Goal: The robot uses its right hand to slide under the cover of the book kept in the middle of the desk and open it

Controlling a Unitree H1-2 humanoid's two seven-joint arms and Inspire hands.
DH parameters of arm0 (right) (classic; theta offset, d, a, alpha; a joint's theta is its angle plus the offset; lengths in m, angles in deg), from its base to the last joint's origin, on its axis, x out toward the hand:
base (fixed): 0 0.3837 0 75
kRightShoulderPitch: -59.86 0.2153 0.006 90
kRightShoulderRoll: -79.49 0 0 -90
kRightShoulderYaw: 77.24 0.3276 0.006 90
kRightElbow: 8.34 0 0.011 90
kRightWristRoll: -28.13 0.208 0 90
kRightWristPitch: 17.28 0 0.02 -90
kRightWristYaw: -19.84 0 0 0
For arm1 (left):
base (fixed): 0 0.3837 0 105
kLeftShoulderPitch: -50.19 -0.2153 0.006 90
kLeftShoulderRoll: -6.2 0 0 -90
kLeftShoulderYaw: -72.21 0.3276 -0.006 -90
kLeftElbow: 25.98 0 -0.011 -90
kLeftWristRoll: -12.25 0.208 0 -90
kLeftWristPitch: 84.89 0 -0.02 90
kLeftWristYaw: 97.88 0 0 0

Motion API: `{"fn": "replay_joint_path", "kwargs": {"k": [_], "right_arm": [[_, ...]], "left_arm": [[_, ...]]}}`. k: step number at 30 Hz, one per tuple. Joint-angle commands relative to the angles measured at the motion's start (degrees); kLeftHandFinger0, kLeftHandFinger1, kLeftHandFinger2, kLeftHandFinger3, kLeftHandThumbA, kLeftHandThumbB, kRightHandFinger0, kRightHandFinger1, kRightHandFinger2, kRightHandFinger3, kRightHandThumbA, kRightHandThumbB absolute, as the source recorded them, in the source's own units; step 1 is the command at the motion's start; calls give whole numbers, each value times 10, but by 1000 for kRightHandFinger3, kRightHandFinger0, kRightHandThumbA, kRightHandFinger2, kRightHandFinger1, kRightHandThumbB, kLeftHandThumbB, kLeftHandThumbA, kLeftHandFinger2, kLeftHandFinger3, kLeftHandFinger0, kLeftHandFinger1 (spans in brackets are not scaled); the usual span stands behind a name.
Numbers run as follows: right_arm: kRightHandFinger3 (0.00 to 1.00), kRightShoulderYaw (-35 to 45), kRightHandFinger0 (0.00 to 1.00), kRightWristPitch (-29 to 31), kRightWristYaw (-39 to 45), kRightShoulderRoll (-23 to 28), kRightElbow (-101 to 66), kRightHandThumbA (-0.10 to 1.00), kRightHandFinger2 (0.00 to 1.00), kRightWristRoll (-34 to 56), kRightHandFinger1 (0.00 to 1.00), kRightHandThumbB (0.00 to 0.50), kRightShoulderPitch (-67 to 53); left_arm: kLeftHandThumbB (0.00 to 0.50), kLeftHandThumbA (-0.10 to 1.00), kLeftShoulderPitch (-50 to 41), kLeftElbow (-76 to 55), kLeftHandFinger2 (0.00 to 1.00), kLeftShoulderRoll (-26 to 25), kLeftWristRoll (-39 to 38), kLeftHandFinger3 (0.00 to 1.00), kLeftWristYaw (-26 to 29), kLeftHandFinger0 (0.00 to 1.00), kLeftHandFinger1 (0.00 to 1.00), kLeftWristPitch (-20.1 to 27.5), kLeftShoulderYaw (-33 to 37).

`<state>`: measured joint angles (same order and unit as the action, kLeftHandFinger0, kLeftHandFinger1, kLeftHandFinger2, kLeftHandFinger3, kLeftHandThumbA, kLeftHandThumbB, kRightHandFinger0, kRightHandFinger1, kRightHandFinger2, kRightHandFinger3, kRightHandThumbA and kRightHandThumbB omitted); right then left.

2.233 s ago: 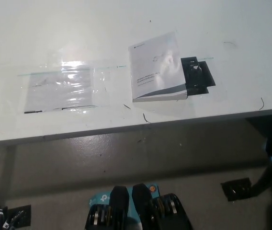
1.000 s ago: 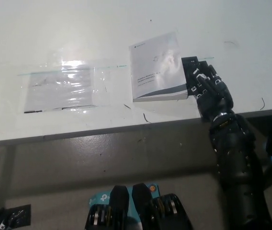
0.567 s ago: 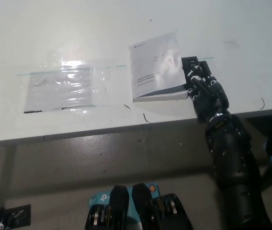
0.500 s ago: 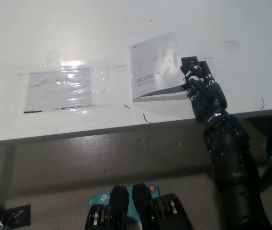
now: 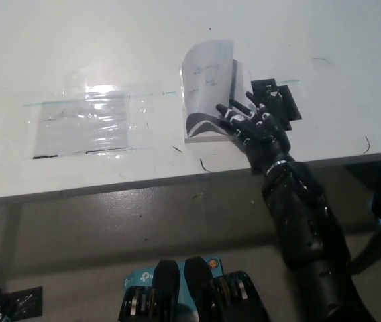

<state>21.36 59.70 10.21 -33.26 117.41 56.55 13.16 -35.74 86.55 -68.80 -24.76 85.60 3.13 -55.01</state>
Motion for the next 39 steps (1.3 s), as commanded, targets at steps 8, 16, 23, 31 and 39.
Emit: {"fn": "replay_joint_path", "kwargs": {"k": [8, 16, 23, 31, 39], "right_arm": [[936, -19, 582, -20, 29, 1, -16, 1000, 673, -36, 634, 203, 34], [934, -24, 568, -14, 49, 2, -12, 1000, 682, -48, 652, 212, 43], [930, -16, 586, -19, 49, -3, -17, 1000, 745, -47, 667, 207, 51], [894, -16, 455, -25, 39, -5, -15, 1000, 651, -62, 560, 241, 68], [866, -47, 533, -37, 49, 4, -9, 1000, 667, -97, 601, 221, 90]], "left_arm": [[279, 856, -6, -3, 739, -14, 15, 802, -2, 819, 722, 15, 16], [279, 861, -11, -6, 733, -13, 13, 800, -1, 819, 693, 11, 23], [274, 877, -14, -15, 744, -11, 14, 815, 4, 805, 712, 3, 31], [270, 872, -19, -18, 752, -11, 24, 786, 5, 797, 714, 2, 38], [281, 860, -19, -23, 721, -13, 26, 760, 11, 792, 699, -8, 41]]}}
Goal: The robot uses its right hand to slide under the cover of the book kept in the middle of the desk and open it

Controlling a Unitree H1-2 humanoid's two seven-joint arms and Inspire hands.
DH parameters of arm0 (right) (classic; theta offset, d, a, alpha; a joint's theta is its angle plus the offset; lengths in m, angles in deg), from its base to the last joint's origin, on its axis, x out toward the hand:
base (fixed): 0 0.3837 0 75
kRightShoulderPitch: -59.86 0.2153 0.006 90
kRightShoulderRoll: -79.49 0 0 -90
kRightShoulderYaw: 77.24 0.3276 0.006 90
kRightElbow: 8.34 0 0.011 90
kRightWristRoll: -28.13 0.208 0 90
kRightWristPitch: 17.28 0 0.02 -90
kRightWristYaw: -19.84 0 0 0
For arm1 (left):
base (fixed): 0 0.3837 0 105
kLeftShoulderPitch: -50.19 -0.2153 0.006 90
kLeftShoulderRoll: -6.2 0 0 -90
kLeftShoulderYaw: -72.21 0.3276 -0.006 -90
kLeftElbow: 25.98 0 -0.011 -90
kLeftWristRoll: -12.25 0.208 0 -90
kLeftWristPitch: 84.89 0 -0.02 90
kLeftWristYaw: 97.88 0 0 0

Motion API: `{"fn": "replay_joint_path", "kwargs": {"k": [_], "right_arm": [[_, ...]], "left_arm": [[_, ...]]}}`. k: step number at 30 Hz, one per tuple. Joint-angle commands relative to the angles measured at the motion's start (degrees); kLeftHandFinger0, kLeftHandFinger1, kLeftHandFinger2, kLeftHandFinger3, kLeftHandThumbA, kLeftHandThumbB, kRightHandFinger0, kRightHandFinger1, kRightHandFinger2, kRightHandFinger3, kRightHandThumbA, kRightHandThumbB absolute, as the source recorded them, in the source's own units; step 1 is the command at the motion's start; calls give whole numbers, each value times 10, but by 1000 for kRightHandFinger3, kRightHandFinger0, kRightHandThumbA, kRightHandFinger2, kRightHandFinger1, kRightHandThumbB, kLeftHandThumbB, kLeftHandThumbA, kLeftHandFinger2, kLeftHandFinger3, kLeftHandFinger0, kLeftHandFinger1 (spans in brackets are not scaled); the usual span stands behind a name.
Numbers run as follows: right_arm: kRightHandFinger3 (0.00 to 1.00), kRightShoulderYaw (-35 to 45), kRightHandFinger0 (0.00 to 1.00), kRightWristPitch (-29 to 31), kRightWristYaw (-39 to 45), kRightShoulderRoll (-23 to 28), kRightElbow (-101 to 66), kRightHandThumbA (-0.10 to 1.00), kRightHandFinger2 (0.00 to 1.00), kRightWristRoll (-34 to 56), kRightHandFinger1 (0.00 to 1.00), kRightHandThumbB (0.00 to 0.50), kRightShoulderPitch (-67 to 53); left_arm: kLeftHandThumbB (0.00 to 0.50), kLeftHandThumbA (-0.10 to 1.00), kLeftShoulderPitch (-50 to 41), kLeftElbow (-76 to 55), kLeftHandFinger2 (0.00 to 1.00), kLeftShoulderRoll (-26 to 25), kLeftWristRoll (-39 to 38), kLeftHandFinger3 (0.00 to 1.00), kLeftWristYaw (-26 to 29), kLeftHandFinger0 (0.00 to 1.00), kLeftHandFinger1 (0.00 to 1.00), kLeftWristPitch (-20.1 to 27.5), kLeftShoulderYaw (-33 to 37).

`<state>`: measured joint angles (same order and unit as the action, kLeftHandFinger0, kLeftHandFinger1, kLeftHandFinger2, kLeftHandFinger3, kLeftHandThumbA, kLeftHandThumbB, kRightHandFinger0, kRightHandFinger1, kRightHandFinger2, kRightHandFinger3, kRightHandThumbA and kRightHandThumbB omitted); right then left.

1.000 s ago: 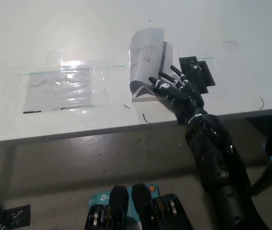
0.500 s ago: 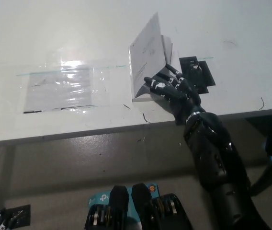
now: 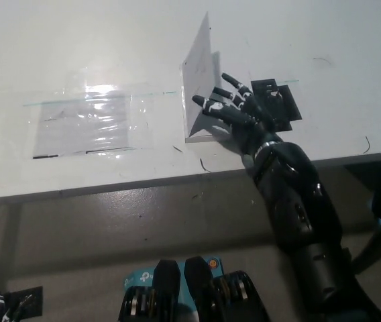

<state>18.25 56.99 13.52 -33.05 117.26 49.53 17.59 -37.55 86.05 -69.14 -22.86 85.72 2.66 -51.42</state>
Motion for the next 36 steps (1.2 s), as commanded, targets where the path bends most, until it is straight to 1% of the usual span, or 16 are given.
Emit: {"fn": "replay_joint_path", "kwargs": {"k": [1, 2, 3, 6, 9, 11, 15, 16, 19, 22, 24, 30, 32, 33, 35, 36], "right_arm": [[861, -29, 494, -5, 24, 5, -2, 1000, 654, -37, 580, 210, 55], [852, -32, 430, -9, 23, 5, -2, 1000, 617, -41, 543, 217, 62], [846, -35, 423, -9, 25, 6, 3, 1000, 599, -41, 529, 227, 70], [821, -51, 465, -4, 34, 8, 12, 1000, 585, -56, 501, 255, 91], [805, -60, 466, -6, 37, 8, 21, 1000, 562, -65, 512, 282, 108], [812, -69, 485, -6, 41, 7, 25, 1000, 558, -73, 524, 259, 115], [828, -79, 454, -1, 42, 2, 33, 1000, 554, -82, 504, 275, 114], [852, -88, 476, 8, 48, -1, 45, 1000, 576, -88, 539, 283, 111], [858, -93, 450, 22, 51, -2, 64, 1000, 573, -96, 517, 277, 107], [828, -99, 443, 54, 57, -8, 124, 1000, 557, -106, 486, 252, 105], [851, -94, 467, 66, 57, -11, 150, 1000, 573, -107, 521, 233, 103], [877, -81, 479, 117, 60, -11, 201, 1000, 607, -109, 535, 184, 86], [899, -79, 543, 132, 57, -14, 230, 1000, 628, -110, 587, 200, 84], [880, -75, 485, 133, 49, -15, 242, 1000, 602, -110, 546, 215, 86], [884, -73, 482, 137, 42, -12, 258, 1000, 606, -114, 555, 215, 92], [875, -69, 438, 143, 41, -12, 269, 1000, 586, -113, 524, 224, 98]], "left_arm": [[290, 855, -1, -20, 702, -11, 6, 739, 13, 788, 684, -7, 4], [286, 862, -1, -22, 698, -12, 8, 737, 15, 787, 681, -10, 5], [286, 857, 0, -13, 693, -14, 6, 736, 6, 794, 670, -2, 5], [279, 869, 0, -14, 694, -15, 14, 741, 12, 773, 667, -3, 9], [298, 884, 0, -11, 697, -18, 20, 752, 15, 770, 675, -3, 15], [302, 873, 1, -18, 703, -16, 15, 747, 21, 798, 687, -12, 15], [297, 861, 4, -18, 672, -17, 15, 729, 21, 791, 672, -14, 19], [296, 855, 8, -17, 646, -18, 16, 708, 24, 748, 642, -15, 19], [288, 847, 15, -17, 637, -19, 19, 701, 25, 747, 627, -15, 22], [283, 842, 20, -21, 632, -16, 19, 695, 29, 721, 605, -23, 25], [273, 850, 23, -20, 633, -16, 25, 688, 30, 688, 590, -26, 30], [265, 840, 31, -18, 662, -18, 28, 712, 25, 727, 610, -31, 40], [268, 855, 27, -27, 653, -18, 37, 714, 25, 736, 618, -32, 49], [263, 858, 26, -29, 657, -17, 36, 732, 23, 753, 628, -33, 52], [252, 860, 25, -33, 654, -16, 37, 742, 22, 720, 624, -33, 56], [243, 871, 25, -32, 660, -16, 35, 762, 22, 713, 623, -35, 57]]}}
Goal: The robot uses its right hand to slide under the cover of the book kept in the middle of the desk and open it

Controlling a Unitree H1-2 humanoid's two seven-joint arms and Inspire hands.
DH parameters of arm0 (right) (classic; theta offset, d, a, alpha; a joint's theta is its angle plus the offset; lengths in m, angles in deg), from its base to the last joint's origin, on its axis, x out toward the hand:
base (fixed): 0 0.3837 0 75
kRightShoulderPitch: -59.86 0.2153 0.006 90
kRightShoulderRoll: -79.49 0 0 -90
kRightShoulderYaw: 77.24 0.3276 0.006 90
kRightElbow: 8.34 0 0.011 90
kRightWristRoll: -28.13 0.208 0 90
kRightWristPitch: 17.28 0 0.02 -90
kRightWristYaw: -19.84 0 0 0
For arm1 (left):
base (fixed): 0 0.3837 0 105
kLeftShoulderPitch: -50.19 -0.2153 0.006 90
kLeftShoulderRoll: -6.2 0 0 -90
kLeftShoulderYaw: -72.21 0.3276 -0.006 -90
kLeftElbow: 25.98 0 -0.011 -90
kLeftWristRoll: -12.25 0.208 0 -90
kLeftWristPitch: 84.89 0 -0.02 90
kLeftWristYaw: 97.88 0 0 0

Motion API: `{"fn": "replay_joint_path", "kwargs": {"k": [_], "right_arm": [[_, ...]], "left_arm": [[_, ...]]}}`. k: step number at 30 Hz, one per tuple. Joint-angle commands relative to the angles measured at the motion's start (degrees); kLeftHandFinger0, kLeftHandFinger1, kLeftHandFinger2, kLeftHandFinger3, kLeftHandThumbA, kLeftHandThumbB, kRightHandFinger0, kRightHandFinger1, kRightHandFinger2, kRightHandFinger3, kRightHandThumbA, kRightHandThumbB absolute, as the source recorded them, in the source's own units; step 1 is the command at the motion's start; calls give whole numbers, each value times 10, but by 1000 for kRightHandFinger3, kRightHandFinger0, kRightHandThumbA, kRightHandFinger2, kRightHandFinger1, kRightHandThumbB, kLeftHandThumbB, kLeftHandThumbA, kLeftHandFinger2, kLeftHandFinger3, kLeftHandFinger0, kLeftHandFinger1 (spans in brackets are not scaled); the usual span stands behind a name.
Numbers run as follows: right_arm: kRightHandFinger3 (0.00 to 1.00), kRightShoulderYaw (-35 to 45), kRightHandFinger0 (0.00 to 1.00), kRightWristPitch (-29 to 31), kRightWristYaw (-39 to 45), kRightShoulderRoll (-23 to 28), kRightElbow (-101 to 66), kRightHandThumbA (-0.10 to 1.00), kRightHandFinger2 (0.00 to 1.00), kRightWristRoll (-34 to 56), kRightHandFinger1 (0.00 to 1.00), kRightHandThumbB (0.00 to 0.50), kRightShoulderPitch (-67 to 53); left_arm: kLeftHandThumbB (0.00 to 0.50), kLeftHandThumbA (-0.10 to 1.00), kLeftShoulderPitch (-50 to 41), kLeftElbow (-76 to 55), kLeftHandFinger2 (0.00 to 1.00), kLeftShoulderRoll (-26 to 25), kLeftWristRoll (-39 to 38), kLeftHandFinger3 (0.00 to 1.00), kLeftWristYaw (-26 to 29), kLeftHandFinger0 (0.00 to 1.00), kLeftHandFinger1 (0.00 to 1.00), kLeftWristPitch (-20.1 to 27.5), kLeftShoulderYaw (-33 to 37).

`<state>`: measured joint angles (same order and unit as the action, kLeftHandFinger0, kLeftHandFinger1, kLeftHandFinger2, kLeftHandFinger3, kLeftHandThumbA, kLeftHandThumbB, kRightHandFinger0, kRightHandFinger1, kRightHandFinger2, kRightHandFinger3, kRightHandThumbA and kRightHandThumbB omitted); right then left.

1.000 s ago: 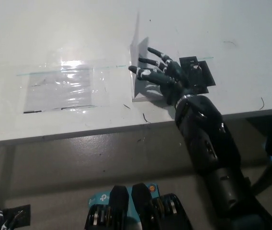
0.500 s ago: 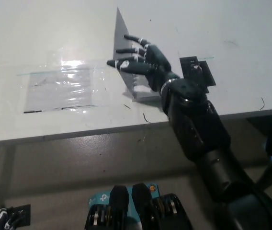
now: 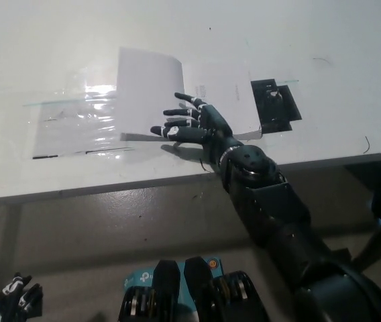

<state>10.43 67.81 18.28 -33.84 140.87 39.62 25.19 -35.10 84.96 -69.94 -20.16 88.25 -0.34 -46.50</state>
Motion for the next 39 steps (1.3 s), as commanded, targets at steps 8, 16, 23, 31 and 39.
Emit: {"fn": "replay_joint_path", "kwargs": {"k": [8, 16, 23, 31, 39], "right_arm": [[893, 8, 543, 58, -3, 1, 85, 1000, 583, -28, 531, 215, 51], [881, 24, 428, 36, -2, -2, 39, 1000, 588, -17, 501, 212, 43], [908, 120, 540, -137, -10, -22, -224, 1000, 645, 90, 585, 200, 15], [921, 155, 560, -220, -66, -1, -425, 1000, 631, 214, 571, 235, -9], [1000, 177, 647, -220, -113, 61, -542, 1000, 794, 349, 692, 228, -75]], "left_arm": [[280, 829, 0, 5, 671, -11, 8, 733, -12, 736, 624, 17, 5], [224, 825, -8, -1, 674, -5, -2, 752, -6, 717, 613, 10, -4], [223, 826, -12, 5, 658, 2, -13, 743, -4, 700, 590, 19, -16], [194, 872, -27, 0, 658, 12, -16, 758, -7, 753, 609, 26, -19], [191, 866, -36, 2, 698, 17, -18, 776, -9, 782, 631, 33, -23]]}}
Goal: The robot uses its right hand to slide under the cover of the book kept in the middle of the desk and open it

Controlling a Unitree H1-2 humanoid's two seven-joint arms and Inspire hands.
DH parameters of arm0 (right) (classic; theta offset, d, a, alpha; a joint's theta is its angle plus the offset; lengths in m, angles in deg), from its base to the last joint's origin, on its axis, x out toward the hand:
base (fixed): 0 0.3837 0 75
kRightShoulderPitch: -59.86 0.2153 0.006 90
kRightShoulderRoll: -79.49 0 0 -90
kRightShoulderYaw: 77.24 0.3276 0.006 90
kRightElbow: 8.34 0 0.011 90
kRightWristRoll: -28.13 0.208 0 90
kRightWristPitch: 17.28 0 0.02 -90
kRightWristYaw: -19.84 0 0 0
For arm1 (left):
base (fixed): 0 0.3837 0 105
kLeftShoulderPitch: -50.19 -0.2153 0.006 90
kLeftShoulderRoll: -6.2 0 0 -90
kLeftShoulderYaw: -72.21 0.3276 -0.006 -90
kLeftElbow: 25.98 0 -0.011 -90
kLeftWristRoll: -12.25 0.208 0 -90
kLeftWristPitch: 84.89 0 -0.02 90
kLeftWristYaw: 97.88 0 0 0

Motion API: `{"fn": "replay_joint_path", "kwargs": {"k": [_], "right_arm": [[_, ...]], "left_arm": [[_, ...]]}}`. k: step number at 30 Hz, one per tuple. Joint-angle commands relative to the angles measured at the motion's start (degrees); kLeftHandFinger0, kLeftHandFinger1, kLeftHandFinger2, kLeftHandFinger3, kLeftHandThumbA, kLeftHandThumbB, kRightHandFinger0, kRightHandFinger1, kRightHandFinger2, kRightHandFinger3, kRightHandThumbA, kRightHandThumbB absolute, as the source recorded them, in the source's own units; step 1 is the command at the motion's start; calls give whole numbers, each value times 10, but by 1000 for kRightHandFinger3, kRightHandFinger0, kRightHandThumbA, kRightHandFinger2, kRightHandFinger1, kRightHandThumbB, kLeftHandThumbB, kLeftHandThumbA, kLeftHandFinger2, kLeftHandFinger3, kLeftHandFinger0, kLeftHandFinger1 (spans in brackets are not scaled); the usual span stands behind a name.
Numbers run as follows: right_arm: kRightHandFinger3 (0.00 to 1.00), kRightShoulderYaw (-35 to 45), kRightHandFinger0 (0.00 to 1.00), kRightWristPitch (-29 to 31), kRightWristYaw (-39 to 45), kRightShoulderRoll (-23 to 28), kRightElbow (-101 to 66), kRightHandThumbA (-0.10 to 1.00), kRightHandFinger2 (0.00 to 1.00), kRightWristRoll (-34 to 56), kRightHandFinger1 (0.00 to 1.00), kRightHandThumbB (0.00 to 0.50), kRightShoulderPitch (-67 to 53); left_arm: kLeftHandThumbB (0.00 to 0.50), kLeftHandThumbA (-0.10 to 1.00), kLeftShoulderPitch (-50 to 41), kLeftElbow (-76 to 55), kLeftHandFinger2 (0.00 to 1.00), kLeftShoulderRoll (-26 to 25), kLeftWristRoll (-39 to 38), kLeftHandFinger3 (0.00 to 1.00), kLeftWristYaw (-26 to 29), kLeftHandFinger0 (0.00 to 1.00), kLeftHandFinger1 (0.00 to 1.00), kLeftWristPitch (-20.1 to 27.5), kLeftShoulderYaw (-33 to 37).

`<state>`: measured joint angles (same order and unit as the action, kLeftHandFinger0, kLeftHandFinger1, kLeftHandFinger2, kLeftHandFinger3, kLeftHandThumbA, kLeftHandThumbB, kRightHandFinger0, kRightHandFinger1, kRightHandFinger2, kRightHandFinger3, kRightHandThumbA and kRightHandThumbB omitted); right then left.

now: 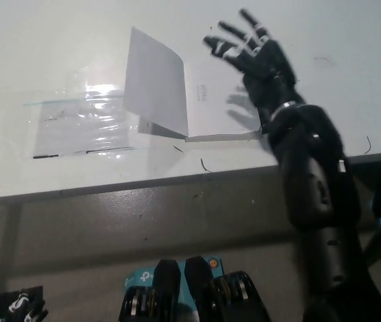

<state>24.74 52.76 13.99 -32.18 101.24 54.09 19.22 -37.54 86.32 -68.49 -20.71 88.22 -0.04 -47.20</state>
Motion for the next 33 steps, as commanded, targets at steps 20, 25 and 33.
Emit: {"fn": "replay_joint_path", "kwargs": {"k": [20, 25, 33], "right_arm": [[981, 237, 719, -63, -60, 87, -274, 1000, 741, 316, 649, 246, -255], [959, 267, 674, -41, -59, 73, -284, 1000, 691, 315, 605, 275, -314], [1000, 269, 747, 0, -24, 36, -223, 1000, 770, 309, 675, 231, -370]], "left_arm": [[207, 886, -30, 2, 775, 16, -33, 853, -30, 857, 710, 44, -38], [224, 869, -32, 15, 811, 15, -40, 876, -40, 896, 752, 52, -40], [190, 917, -32, 19, 851, 9, -38, 922, -48, 879, 756, 57, -34]]}}
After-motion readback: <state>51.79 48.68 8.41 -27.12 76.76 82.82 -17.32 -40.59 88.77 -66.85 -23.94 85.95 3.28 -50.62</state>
